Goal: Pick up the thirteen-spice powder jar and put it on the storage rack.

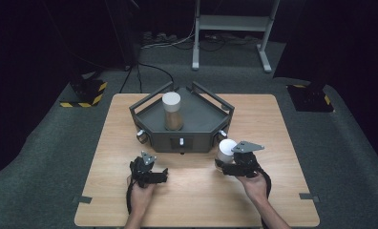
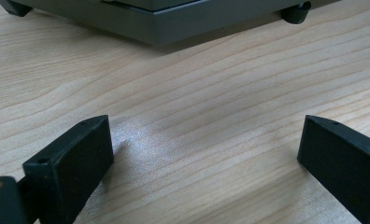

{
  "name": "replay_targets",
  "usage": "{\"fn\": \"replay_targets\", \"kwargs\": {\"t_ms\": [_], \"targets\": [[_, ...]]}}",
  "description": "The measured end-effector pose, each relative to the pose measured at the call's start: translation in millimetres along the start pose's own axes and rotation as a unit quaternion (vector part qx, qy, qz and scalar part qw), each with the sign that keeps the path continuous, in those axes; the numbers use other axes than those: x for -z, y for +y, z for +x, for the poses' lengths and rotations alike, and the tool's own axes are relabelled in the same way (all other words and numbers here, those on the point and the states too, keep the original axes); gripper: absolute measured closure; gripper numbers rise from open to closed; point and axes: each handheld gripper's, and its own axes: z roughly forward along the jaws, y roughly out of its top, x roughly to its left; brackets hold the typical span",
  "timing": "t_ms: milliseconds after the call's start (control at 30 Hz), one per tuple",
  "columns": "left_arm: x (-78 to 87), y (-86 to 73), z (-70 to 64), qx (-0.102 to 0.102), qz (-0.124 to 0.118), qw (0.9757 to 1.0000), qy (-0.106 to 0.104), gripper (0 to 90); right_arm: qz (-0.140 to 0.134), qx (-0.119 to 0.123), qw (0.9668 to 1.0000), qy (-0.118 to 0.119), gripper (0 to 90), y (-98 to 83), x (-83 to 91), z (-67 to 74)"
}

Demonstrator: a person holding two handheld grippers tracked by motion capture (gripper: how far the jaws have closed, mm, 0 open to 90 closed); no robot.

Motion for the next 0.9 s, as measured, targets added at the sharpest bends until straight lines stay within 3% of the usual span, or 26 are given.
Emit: {"fn": "replay_targets", "kwargs": {"t_ms": [900], "targets": [[0.0, 0.1, -0.1, 0.0, 0.0, 1.0, 0.0, 3.4, 0.002, 0.008, 0.9999, 0.01, 30.2, 45.2, 10.3, -11.0]]}}
